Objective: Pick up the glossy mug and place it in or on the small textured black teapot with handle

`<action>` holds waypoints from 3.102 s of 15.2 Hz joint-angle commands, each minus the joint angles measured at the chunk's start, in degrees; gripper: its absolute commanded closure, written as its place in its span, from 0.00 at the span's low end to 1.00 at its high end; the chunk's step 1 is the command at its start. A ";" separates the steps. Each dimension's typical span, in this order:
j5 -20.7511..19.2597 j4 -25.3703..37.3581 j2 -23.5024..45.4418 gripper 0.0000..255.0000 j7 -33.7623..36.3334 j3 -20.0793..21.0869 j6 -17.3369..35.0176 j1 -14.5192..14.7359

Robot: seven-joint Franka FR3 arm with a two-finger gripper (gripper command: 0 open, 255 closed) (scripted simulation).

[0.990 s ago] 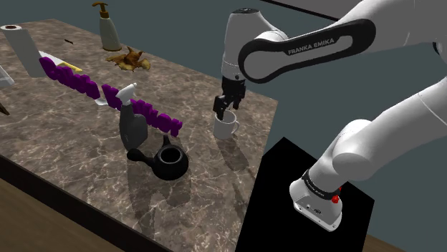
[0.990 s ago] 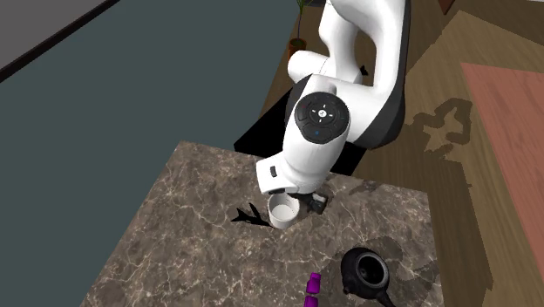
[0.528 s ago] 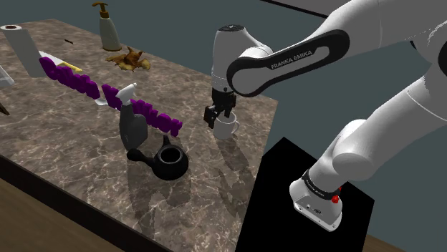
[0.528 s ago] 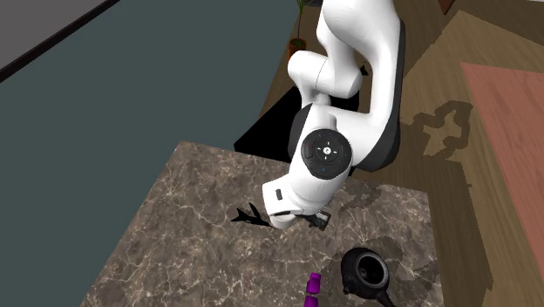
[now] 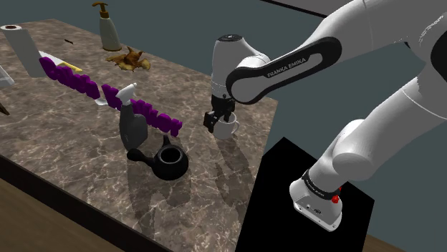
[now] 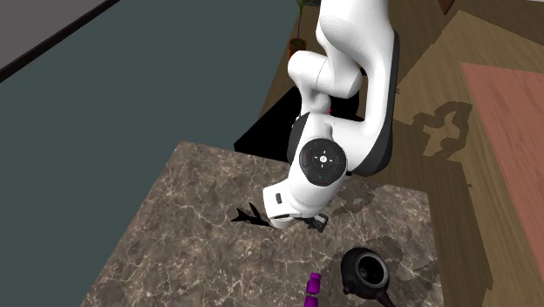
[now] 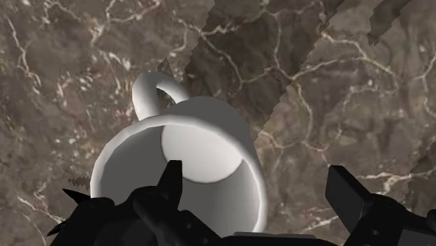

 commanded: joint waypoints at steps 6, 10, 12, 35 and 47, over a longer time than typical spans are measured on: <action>0.00 -0.01 0.01 1.00 0.00 0.00 0.03 0.00; 0.00 -0.01 0.01 1.00 0.01 0.00 0.03 0.00; 0.00 -0.01 0.01 1.00 0.00 0.00 0.03 0.00; 2.12 10.10 -8.11 1.00 -2.36 -1.44 -17.89 0.26; 2.29 18.05 -8.59 1.00 -1.35 -1.05 -26.28 0.59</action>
